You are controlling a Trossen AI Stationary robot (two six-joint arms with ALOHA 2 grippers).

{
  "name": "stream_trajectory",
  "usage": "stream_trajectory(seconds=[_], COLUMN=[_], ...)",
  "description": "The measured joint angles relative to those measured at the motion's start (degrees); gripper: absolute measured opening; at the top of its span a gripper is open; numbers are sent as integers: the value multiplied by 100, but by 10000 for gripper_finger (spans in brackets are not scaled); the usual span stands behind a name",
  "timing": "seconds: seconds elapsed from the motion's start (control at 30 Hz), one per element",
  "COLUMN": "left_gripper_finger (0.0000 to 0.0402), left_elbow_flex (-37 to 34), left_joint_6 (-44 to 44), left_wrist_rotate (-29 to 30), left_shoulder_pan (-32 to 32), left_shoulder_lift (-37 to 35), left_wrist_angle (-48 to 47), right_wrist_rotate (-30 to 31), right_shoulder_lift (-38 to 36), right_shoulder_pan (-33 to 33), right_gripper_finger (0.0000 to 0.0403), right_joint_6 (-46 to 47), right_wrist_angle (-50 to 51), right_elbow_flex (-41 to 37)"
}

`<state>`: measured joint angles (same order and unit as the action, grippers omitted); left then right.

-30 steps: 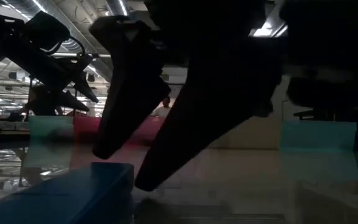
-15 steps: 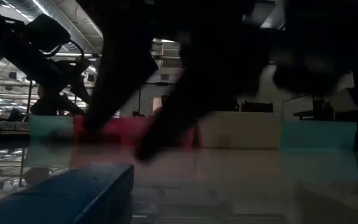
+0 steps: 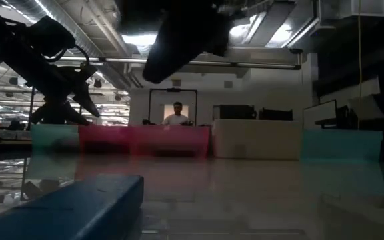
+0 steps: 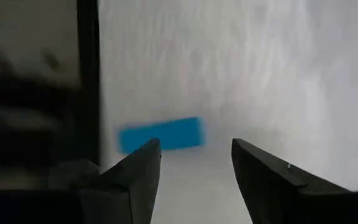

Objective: Sort blocks
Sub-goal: Put the blue block into the left pink bin

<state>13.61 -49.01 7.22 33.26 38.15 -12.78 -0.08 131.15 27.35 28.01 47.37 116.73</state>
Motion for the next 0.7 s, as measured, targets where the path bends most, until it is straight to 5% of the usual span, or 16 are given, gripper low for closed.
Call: stream_trajectory(seconds=[0.23, 0.7], left_gripper_finger=[155, 155], left_elbow_flex=[0, 0], left_joint_6=[0, 316], left_wrist_rotate=[-67, -92], left_shoulder_pan=[0, 0], left_shoulder_lift=[0, -4], left_wrist_angle=[-11, -26], right_wrist_rotate=[-250, 6], right_shoulder_lift=[0, 412], right_shoulder_pan=[110, 452], right_gripper_finger=[198, 198], right_joint_6=[5443, 8863], right_wrist_angle=[-264, -605], right_elbow_flex=[-6, -22])
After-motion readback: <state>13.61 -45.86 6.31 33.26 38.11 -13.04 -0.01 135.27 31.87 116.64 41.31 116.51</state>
